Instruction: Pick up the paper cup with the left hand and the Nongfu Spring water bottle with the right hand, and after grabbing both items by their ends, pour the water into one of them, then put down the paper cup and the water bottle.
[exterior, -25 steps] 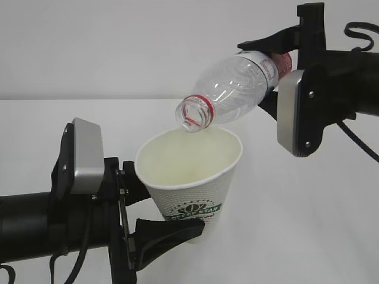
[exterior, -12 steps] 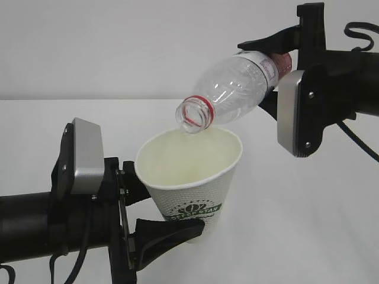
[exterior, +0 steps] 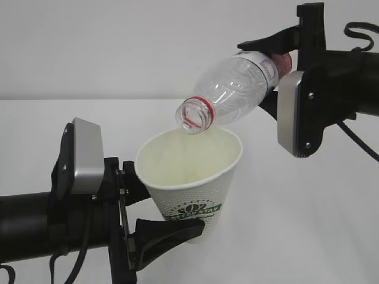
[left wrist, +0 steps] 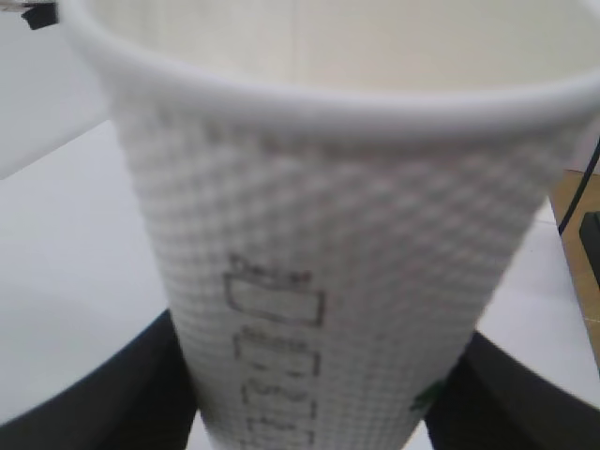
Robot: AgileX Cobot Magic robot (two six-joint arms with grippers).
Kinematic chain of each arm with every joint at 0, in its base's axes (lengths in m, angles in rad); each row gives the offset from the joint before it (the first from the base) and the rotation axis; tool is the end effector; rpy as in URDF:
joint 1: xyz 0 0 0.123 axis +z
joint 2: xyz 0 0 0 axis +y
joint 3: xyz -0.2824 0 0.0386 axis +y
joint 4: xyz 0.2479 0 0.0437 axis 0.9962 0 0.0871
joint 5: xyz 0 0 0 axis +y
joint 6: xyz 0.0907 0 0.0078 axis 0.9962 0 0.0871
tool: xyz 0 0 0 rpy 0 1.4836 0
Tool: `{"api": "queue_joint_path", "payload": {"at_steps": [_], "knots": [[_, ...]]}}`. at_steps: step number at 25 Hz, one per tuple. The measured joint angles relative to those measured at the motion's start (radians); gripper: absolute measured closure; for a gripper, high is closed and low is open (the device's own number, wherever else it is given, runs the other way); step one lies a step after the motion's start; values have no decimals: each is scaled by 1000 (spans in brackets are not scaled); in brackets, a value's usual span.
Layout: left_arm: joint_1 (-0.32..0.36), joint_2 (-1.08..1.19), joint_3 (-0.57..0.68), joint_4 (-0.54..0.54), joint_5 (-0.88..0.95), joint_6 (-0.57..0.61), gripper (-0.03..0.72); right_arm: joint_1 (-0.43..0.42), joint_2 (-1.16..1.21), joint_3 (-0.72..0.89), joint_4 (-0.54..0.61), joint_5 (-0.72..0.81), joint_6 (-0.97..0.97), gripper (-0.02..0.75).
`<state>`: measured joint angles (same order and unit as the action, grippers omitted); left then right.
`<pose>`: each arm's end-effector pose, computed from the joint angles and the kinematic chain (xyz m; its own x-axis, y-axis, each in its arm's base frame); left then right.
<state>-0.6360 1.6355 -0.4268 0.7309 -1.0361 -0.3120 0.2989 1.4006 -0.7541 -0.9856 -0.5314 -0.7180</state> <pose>0.1766 -0.1954 0.1694 -0.0675 0.1682 -0.9834 0.9512 0.3083 -0.0125 0.2701 0.1234 0.2733 0.6717 -0.7396 -0.0416 -0.1904 -0.1181 -0.9746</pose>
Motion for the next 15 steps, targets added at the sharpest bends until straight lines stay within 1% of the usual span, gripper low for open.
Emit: {"api": "queue_joint_path", "payload": {"at_steps": [15], "knots": [[0, 0, 0, 0, 0, 0, 200, 0, 0, 0, 0, 0, -6, 227]]}}
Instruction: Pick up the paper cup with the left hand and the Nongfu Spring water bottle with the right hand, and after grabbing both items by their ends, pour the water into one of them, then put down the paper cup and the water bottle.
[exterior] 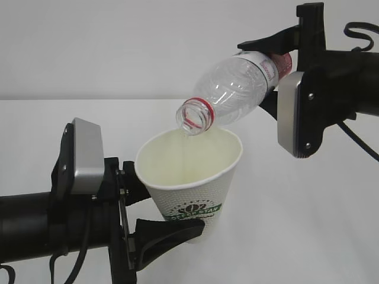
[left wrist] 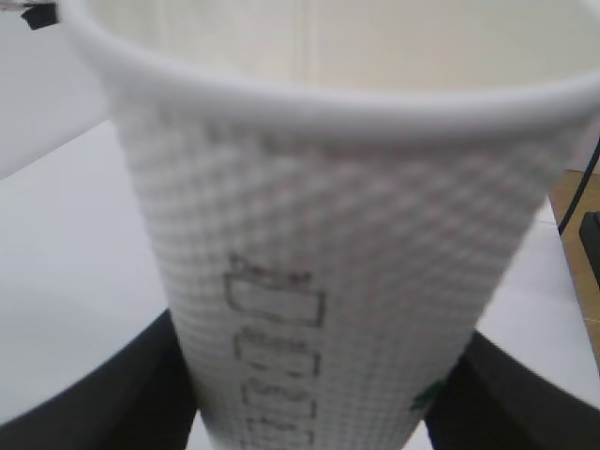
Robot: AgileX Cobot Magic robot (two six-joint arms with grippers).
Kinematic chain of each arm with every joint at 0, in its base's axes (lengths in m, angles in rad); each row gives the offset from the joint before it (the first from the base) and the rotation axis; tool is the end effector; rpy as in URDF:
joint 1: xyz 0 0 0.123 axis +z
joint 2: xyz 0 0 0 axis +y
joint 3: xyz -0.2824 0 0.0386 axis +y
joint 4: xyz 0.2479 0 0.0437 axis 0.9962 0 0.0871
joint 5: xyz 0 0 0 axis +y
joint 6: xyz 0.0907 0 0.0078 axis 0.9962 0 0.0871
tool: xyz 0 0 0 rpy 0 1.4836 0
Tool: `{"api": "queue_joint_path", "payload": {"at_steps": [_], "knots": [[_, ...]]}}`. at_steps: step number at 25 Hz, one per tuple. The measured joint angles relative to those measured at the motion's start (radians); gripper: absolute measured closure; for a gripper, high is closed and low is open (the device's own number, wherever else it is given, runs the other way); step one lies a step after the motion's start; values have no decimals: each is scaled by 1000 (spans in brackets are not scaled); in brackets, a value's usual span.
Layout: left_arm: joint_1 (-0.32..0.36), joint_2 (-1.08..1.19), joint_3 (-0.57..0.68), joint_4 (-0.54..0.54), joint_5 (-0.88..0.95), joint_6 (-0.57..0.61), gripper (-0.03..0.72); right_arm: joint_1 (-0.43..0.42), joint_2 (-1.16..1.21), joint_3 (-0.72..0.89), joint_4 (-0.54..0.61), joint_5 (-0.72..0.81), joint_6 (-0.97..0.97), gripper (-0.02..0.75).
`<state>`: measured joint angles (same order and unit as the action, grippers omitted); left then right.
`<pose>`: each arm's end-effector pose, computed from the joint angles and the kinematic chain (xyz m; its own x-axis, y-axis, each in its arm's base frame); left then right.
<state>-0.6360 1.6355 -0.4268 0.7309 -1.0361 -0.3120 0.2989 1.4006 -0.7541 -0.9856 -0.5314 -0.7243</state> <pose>0.1766 -0.1954 0.1694 -0.0675 0.1682 -0.9834 0.9512 0.3083 -0.0125 0.2701 0.1234 0.2733 0.6729 -0.7389 -0.0355 -0.1862 -0.1228 -0.9748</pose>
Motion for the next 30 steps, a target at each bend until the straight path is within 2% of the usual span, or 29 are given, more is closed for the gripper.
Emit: {"api": "queue_joint_path", "payload": {"at_steps": [30], "knots": [[0, 0, 0, 0, 14, 0, 200, 0, 0, -24, 4, 4, -17, 227]]}}
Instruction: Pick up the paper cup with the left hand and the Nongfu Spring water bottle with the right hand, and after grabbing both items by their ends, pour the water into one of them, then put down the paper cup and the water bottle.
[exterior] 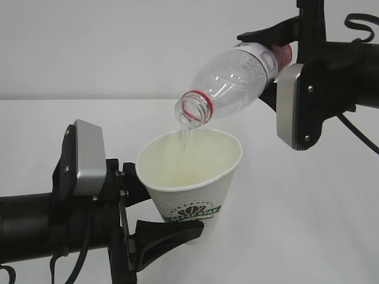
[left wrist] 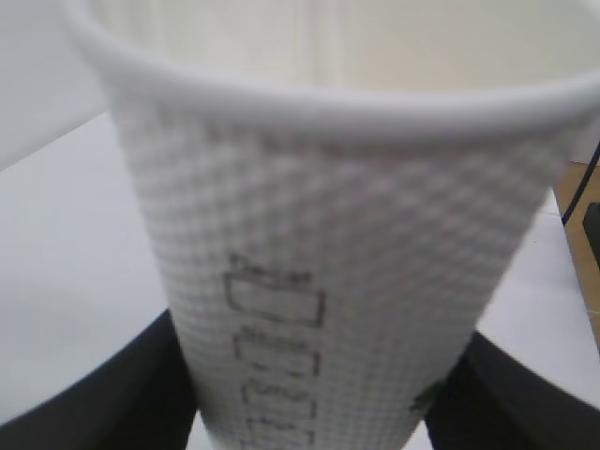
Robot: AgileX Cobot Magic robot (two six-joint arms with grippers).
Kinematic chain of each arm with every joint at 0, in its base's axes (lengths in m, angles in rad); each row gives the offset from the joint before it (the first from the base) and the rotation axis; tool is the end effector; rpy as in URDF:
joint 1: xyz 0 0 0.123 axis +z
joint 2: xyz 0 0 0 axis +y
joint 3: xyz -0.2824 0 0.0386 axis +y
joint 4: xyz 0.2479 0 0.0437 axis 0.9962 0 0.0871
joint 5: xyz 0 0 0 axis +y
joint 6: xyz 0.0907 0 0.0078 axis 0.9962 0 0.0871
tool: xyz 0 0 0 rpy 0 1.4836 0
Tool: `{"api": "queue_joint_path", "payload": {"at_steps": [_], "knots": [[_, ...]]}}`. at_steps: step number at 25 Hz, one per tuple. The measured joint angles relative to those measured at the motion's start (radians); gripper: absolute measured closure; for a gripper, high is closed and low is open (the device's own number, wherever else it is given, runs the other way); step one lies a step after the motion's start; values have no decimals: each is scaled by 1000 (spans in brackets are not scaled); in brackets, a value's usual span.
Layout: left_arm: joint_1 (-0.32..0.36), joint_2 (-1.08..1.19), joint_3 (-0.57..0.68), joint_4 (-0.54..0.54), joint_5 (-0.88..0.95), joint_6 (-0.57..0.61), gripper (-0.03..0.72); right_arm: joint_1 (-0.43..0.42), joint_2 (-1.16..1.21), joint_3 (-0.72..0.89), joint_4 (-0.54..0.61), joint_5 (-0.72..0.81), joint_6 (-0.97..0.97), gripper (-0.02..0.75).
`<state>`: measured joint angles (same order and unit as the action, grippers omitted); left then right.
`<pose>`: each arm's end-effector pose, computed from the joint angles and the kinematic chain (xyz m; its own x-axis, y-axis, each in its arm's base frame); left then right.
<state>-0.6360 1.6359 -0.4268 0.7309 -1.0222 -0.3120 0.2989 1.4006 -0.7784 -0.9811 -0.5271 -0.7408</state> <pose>0.1769 -0.1950 0.1681 -0.0718 0.1808 -0.9809 0.9499 0.3123 -0.0120 0.2734 0.1240 0.2806 0.6722 -0.7402 -0.0118 -0.1558 -0.1259 -0.9797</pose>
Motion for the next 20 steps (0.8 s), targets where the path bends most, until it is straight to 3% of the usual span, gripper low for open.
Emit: {"api": "queue_joint_path", "payload": {"at_steps": [20], "knots": [[0, 0, 0, 0, 0, 0, 200, 0, 0, 0, 0, 0, -4, 227]]}}
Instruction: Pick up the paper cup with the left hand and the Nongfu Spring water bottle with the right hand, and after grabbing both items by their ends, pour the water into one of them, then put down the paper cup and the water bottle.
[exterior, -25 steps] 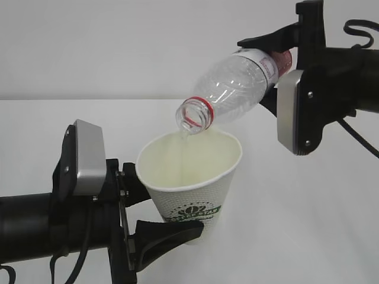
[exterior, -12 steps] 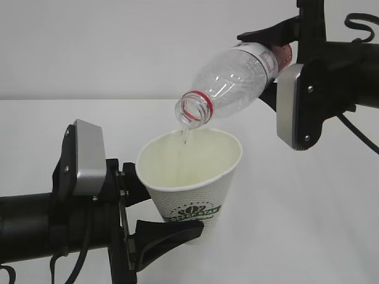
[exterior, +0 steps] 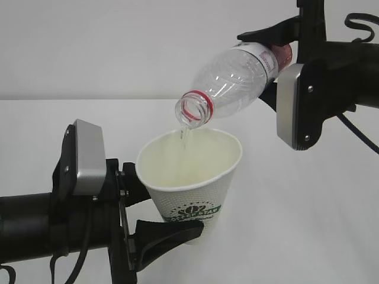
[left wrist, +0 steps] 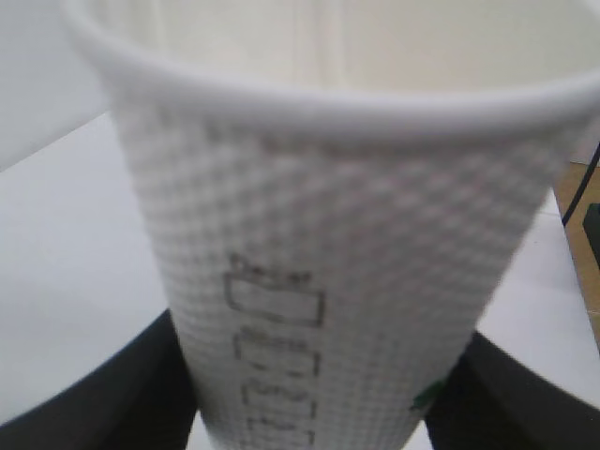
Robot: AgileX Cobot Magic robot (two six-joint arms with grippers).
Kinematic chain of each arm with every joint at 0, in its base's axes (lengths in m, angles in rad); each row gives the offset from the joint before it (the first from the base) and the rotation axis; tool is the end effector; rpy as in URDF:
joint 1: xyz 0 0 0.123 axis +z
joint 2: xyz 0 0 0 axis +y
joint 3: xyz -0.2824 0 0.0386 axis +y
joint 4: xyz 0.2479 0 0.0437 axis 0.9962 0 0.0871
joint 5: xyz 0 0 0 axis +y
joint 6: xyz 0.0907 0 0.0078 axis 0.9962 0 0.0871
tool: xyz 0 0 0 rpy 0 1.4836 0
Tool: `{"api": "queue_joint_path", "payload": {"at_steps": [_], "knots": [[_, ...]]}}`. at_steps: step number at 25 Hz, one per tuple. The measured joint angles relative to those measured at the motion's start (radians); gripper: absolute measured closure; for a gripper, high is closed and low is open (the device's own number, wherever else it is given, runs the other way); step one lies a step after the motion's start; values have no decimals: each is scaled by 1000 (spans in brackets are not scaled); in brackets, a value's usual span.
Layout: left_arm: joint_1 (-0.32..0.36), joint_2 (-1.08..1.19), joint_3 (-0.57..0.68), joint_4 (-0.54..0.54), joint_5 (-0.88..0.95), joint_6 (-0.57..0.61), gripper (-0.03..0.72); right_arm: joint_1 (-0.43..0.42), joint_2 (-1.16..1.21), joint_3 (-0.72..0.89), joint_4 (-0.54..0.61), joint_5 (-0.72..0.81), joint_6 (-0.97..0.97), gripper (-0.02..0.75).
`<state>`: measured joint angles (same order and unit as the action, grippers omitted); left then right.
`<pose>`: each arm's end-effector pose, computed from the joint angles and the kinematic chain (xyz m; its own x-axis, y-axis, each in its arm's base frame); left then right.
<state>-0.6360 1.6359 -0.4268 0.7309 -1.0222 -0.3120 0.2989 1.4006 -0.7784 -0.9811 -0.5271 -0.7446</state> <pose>0.1769 -0.1950 0.1681 -0.0718 0.1808 -0.9809 0.9499 0.3123 -0.0120 0.2734 0.1240 0.2806 0.6728 -0.7397 -0.0081 -0.1533 -0.1287 -0.9798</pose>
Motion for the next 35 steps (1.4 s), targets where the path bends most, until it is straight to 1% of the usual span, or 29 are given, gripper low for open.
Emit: {"api": "queue_joint_path", "payload": {"at_steps": [35], "knots": [[0, 0, 0, 0, 0, 2, 208, 0, 0, 0, 0, 0, -15, 227]]}}
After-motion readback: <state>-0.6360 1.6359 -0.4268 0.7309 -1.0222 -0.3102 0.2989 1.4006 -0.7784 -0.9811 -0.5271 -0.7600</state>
